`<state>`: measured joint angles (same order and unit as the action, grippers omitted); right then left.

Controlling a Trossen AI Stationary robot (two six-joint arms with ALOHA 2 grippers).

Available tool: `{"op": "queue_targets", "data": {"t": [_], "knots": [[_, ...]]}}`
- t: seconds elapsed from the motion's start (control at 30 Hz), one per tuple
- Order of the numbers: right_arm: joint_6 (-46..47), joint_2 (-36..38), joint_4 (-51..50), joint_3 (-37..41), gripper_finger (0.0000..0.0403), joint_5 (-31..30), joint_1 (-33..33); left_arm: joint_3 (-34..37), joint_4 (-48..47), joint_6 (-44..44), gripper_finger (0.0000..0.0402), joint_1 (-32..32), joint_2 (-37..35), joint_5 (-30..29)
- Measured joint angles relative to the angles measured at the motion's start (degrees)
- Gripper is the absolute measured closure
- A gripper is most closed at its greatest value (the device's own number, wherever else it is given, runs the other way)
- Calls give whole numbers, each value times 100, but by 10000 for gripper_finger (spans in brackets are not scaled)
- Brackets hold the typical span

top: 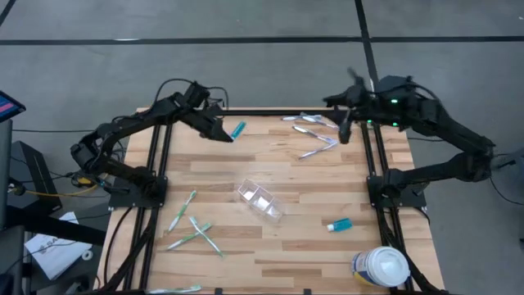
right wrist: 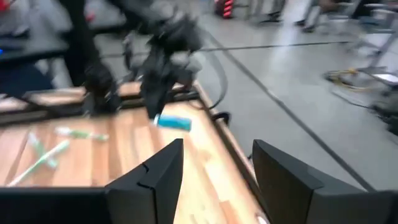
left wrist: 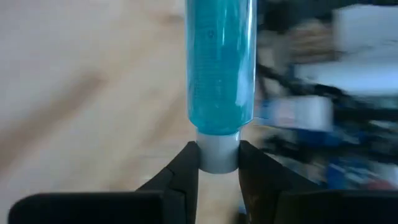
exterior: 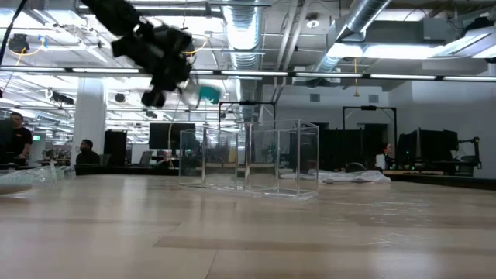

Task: Pick & Place toothbrushing station
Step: Put the blue mouthwash bottle into the transparent organizer

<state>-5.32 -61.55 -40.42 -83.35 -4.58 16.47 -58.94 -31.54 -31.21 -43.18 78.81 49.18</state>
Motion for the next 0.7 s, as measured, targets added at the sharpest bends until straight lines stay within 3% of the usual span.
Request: {"op": "queue_targets", "data": {"t": [0.2,0.4,0.7], "knots": [[-536,-705,-108,-330,221,920,0,-755,139,-1023,324,532,-6,396],[-1472,-1558,-685,-1394,221,1192,-198,-767,109,-1633,324,1049,2,739],[-2081,-2687,-1551,-2511,221,2363,-265,-767,439,-2242,324,1727,2,957]]}}
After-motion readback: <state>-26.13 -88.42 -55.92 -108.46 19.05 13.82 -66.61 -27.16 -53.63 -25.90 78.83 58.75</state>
